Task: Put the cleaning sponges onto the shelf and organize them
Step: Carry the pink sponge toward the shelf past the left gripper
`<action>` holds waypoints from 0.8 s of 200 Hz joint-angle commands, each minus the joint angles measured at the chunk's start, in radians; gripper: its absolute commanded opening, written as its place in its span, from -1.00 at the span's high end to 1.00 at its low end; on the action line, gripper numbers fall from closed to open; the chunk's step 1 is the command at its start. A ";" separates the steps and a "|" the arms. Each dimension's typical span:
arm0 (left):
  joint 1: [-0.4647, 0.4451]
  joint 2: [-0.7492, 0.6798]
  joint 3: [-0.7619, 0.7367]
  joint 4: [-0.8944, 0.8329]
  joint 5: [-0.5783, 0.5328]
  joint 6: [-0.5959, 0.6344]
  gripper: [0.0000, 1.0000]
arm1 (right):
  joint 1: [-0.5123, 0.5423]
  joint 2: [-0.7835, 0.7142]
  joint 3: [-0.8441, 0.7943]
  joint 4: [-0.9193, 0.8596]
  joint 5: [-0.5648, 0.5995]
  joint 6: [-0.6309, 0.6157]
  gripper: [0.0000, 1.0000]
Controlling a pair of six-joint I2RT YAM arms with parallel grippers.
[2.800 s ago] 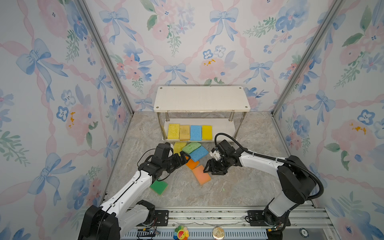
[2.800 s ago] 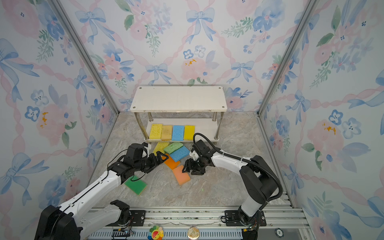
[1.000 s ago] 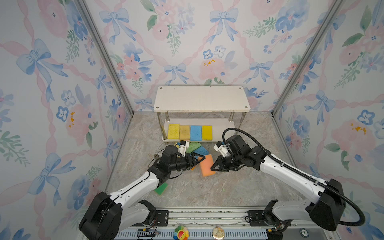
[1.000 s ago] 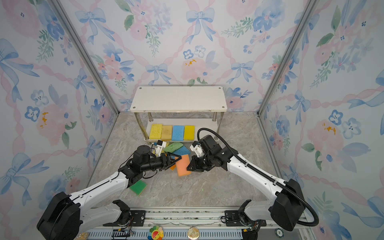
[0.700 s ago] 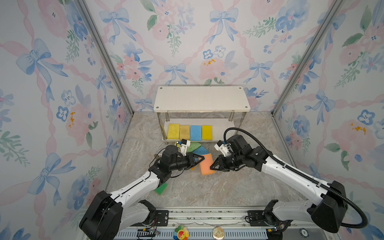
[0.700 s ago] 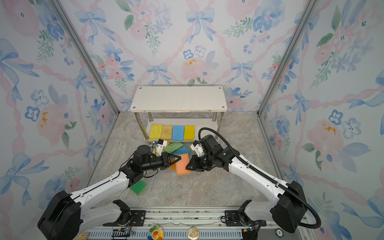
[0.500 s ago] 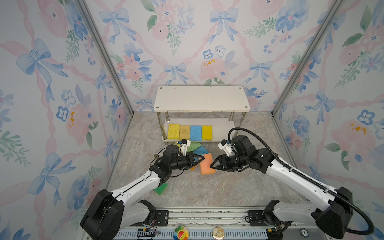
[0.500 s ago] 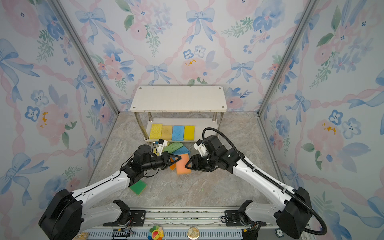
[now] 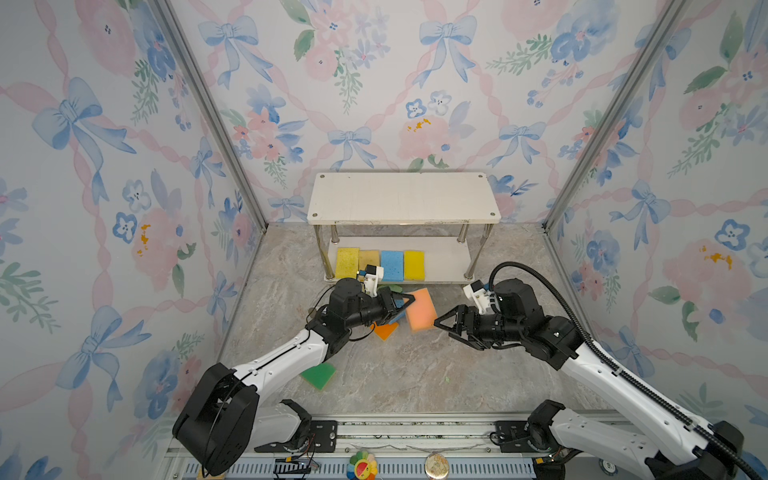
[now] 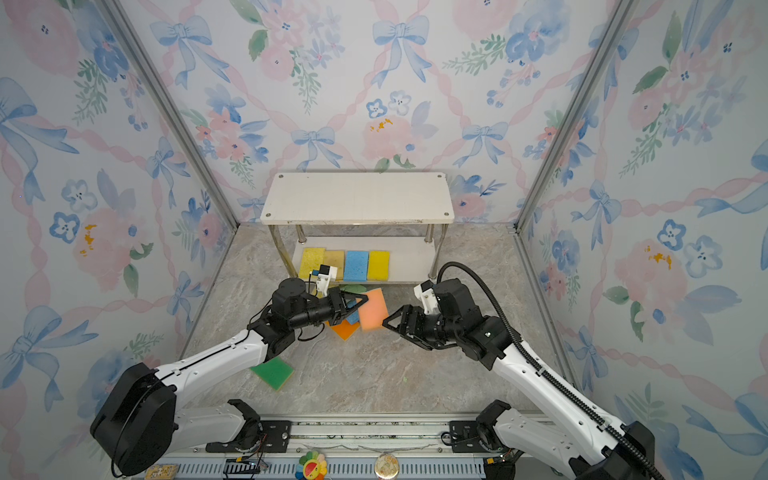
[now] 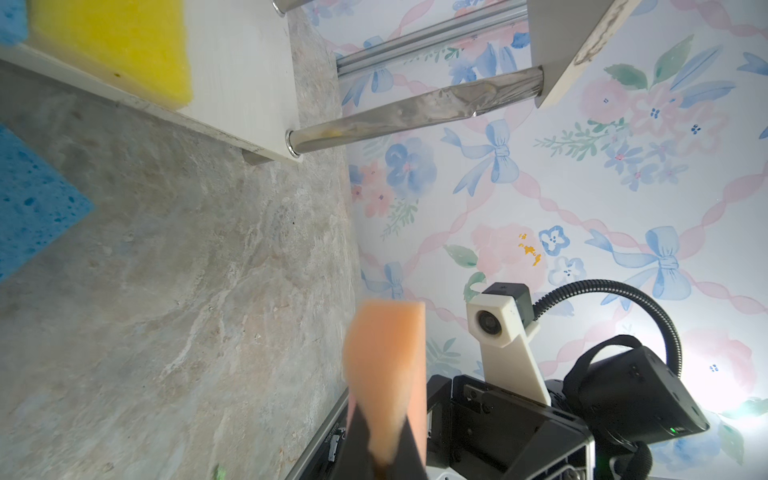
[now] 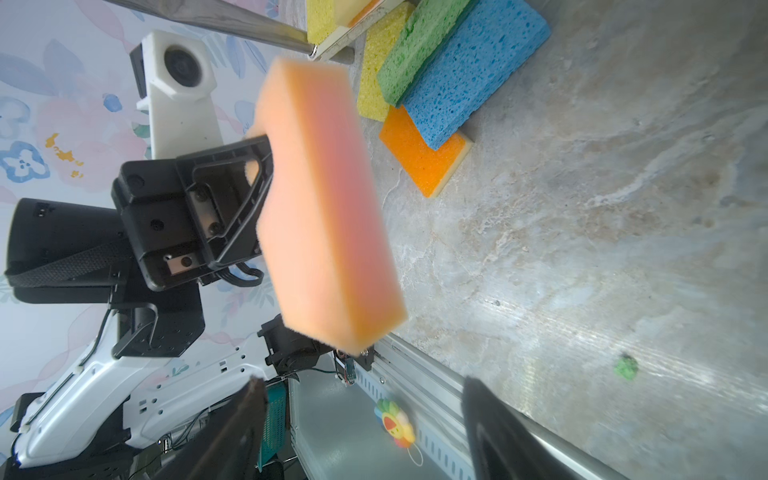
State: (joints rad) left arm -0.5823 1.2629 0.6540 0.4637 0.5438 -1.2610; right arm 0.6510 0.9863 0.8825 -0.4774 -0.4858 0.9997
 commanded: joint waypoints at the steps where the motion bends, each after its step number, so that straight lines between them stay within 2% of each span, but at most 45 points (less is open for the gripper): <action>1: -0.005 0.017 0.021 0.030 0.009 -0.004 1.00 | 0.015 -0.007 -0.011 0.049 -0.004 0.034 -0.39; 26: -0.008 0.028 0.053 0.039 0.010 -0.009 1.00 | 0.023 0.008 -0.005 0.066 -0.005 0.039 -0.23; 82: -0.029 0.058 0.082 0.059 0.011 -0.016 1.00 | 0.020 0.037 -0.007 0.089 -0.005 0.031 -0.03; 160: -0.049 0.086 0.098 0.063 0.014 -0.016 1.00 | -0.077 0.012 -0.006 0.050 -0.029 0.004 0.17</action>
State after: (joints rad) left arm -0.6228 1.3346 0.7181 0.5018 0.5434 -1.2694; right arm 0.5900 1.0176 0.8818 -0.4080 -0.4950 1.0237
